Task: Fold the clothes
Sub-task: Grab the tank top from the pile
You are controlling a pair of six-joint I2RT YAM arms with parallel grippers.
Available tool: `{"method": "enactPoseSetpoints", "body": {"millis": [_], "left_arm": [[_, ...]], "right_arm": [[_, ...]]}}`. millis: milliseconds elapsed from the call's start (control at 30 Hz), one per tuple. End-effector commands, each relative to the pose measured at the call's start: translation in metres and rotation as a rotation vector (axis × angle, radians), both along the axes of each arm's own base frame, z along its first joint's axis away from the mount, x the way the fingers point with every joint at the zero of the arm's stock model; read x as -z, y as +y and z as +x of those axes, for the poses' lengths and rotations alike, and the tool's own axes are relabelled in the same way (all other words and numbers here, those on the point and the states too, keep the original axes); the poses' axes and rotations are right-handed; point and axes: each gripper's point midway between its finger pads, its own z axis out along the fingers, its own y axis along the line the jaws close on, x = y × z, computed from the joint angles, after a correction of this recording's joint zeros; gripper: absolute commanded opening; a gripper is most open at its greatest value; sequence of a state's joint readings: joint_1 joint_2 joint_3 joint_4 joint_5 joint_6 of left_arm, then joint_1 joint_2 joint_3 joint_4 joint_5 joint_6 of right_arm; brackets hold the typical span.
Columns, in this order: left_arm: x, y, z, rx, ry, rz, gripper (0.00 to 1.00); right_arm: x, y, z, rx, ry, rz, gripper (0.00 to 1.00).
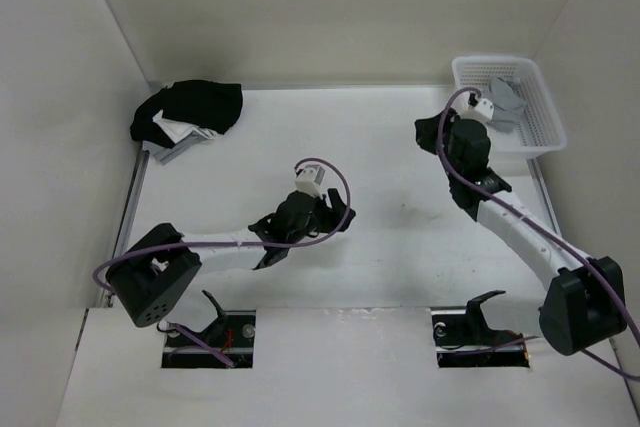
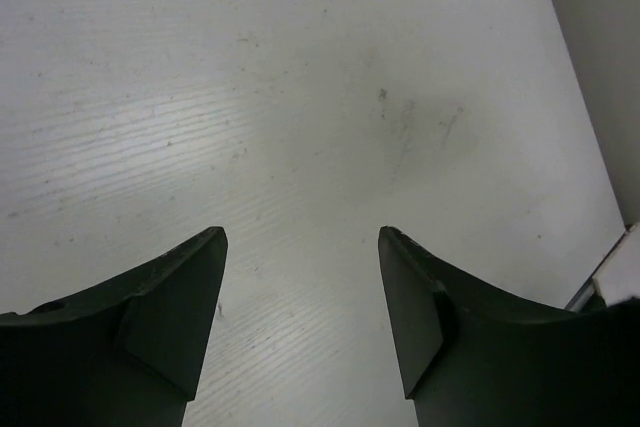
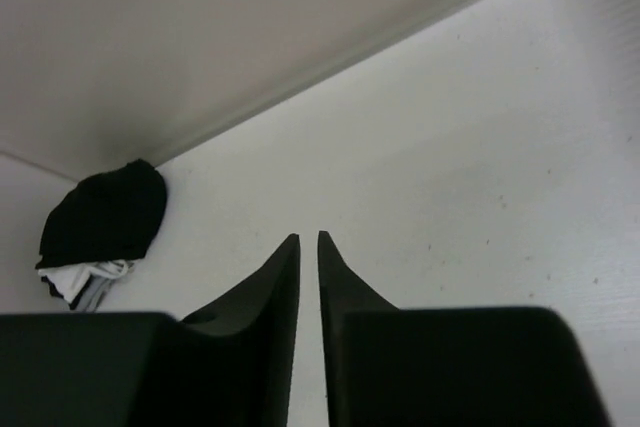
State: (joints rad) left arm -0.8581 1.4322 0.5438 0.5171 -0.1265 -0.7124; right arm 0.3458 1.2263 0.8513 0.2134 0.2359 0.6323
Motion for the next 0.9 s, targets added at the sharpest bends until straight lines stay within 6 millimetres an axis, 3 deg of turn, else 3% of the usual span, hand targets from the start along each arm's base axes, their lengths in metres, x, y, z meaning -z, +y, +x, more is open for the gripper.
{"method": "enactPoseSetpoints", "body": {"millis": [0, 33, 67, 167, 233, 267, 400, 600, 867], "left_arm": [[-0.028, 0.006, 0.002, 0.008, -0.135, -0.024, 0.56], [-0.03, 0.009, 0.002, 0.005, -0.164, -0.014, 0.49], [-0.031, 0.009, 0.002, 0.006, -0.169, -0.012, 0.47], [-0.034, 0.015, 0.002, 0.001, -0.187, -0.012, 0.26], [-0.034, 0.019, 0.003, -0.008, -0.186, -0.018, 0.26], [-0.033, 0.021, 0.005, -0.015, -0.185, -0.016, 0.28], [-0.03, 0.028, 0.011, -0.043, -0.19, -0.031, 0.38], [-0.03, 0.031, 0.013, -0.052, -0.2, -0.057, 0.43], [-0.021, 0.021, 0.011, -0.017, -0.18, -0.063, 0.44]], "right_arm": [[-0.031, -0.033, 0.03, 0.107, -0.02, -0.03, 0.07], [-0.031, -0.053, 0.044, 0.164, -0.002, -0.041, 0.03], [-0.032, -0.058, 0.047, 0.178, 0.001, -0.044, 0.02], [-0.02, -0.13, 0.095, 0.373, 0.081, -0.099, 0.06], [-0.001, -0.171, 0.12, 0.474, 0.133, -0.124, 0.15], [0.016, -0.196, 0.137, 0.521, 0.172, -0.137, 0.24], [0.054, -0.24, 0.172, 0.573, 0.265, -0.154, 0.45], [0.087, -0.29, 0.206, 0.624, 0.311, -0.17, 0.6], [0.123, -0.308, 0.244, 0.586, 0.383, -0.205, 0.62]]}}
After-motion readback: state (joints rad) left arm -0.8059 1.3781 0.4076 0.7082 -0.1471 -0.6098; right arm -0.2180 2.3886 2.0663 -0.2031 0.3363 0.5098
